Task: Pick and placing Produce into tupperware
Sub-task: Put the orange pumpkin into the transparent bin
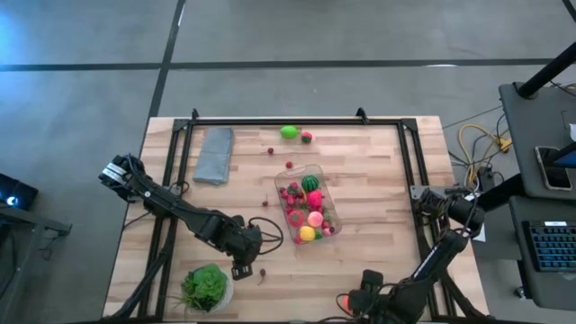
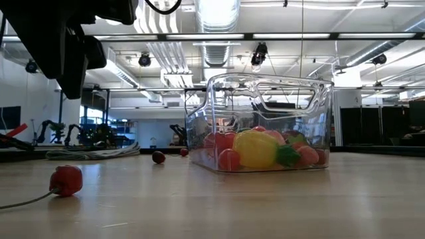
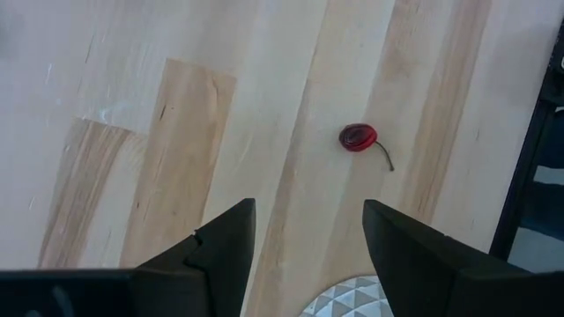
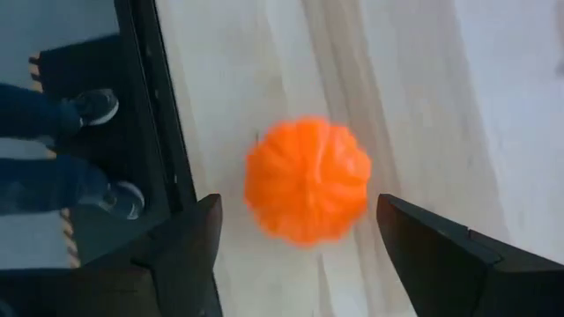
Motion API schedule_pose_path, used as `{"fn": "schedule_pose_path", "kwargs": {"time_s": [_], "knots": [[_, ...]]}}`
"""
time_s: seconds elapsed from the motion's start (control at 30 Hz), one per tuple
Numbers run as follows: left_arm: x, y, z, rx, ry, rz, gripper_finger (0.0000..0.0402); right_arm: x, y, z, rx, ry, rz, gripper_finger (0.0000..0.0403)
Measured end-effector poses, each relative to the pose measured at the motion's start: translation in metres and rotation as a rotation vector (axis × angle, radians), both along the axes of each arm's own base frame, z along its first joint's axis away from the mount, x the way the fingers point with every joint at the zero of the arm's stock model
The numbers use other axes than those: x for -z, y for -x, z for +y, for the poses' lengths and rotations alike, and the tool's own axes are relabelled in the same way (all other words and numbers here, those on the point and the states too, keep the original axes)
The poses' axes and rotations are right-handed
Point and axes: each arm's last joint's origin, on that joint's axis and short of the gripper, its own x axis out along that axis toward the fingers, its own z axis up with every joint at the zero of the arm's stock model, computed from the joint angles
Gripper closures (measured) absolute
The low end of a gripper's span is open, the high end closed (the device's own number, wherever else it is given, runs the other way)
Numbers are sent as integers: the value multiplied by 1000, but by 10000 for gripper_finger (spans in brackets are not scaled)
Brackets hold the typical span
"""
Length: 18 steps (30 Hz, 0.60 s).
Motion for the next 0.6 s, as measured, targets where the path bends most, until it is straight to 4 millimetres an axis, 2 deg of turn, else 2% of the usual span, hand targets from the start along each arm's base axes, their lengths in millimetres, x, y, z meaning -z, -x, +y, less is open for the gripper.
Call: {"fn": "schedule_pose_path", "kwargs": {"time_s": [0.27,0.6], "knots": [[0,0,0,1,-1,0,206,2,-11,-10,14,22,-12,64],[0,0,-1,4,-1,0,206,4,-12,-8,13,-2,-23,61]]}}
